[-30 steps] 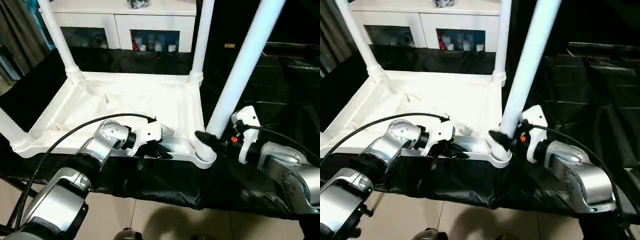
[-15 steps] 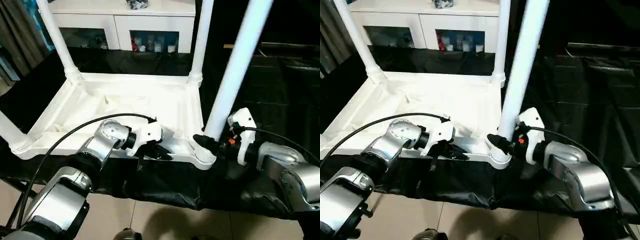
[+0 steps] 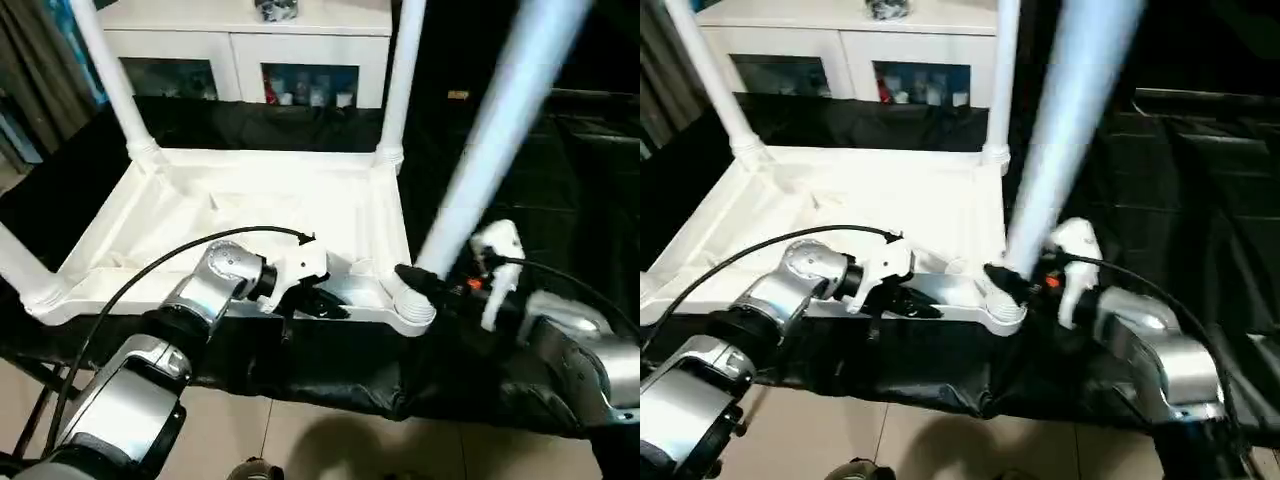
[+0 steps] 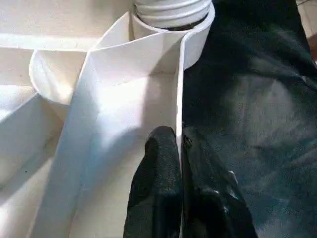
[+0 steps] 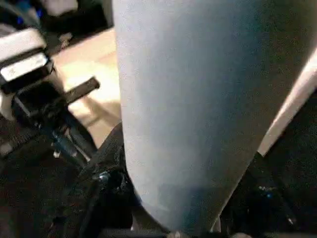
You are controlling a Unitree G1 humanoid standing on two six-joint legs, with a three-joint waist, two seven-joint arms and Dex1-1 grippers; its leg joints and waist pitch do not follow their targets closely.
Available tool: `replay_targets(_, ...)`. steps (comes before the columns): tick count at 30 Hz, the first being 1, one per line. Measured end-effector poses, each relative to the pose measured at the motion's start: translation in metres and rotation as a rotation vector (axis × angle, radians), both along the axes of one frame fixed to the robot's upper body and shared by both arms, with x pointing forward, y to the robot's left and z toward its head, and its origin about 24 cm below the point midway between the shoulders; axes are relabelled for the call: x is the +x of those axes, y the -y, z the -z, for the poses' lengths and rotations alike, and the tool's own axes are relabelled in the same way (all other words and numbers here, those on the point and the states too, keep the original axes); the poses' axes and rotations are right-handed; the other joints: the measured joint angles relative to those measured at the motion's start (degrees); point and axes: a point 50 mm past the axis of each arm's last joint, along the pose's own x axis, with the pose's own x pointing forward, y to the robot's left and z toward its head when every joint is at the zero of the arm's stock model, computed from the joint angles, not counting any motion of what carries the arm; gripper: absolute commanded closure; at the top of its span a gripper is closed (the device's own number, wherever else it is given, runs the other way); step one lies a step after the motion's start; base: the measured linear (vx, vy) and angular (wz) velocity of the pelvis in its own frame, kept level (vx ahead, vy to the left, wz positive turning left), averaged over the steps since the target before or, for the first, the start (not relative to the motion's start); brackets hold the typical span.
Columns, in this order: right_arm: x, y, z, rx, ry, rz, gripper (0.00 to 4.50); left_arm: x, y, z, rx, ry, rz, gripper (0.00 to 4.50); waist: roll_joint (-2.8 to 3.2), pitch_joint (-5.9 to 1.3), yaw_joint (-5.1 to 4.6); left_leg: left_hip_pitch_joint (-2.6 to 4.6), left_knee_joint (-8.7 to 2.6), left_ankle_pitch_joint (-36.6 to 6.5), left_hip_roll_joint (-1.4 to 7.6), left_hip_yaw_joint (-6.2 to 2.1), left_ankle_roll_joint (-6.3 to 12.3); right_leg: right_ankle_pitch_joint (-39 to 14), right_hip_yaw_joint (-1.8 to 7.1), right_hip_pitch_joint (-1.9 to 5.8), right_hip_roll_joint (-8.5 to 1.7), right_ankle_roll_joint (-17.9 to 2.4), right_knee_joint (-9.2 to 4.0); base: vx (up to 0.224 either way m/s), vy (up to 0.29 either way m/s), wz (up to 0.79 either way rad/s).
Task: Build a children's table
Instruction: Insert table leg to table base
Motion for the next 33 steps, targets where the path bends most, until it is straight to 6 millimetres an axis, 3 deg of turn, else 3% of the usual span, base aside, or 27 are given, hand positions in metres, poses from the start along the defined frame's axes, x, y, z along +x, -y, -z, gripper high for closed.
replay_targets(6, -0.008, 0.006, 0.009, 0.021, 0.024, 0.031, 2.61, -0.001, 0.002, 0.002, 0.002, 0.007, -0.014, 4.50, 0.25, -0.43, 0.06, 0.01, 0.00, 0.00, 0.00, -0.01, 0.01, -0.06, -0.01, 0.01, 0.00, 0.09, -0.02, 0.000, 0.000, 0.00)
replay_targets(14, -0.010, 0.000, 0.006, -0.096, 0.065, -0.012, 2.61, -0.001, 0.004, 0.004, 0.008, 0.009, -0.015, 4.50, 0.20, -0.73, -0.09, 0.03, -0.15, 0.00, -0.01, -0.02, 0.01, -0.08, -0.05, 0.14, 0.01, 0.14, -0.36, 0.000, 0.000, 0.00)
replay_targets(23, -0.003, -0.009, 0.005, -0.201, 0.083, -0.087, 2.61, 0.000, 0.000, 0.006, 0.018, 0.009, -0.033, 4.50, -0.29, -1.03, -1.38, 0.10, -0.47, 0.00, -0.11, -0.03, 0.01, -0.08, -0.09, 0.33, 0.00, 0.13, -0.99, 0.000, 0.000, 0.00)
replay_targets(33, -0.002, -0.012, 0.005, -0.207, 0.086, -0.152, 2.61, 0.000, -0.005, 0.006, 0.020, 0.013, -0.019, 4.50, -0.60, -1.03, -1.51, 0.16, -0.92, 0.00, -0.16, -0.05, 0.01, -0.08, -0.15, 0.31, 0.00, 0.14, -1.36, 0.000, 0.000, 0.00)
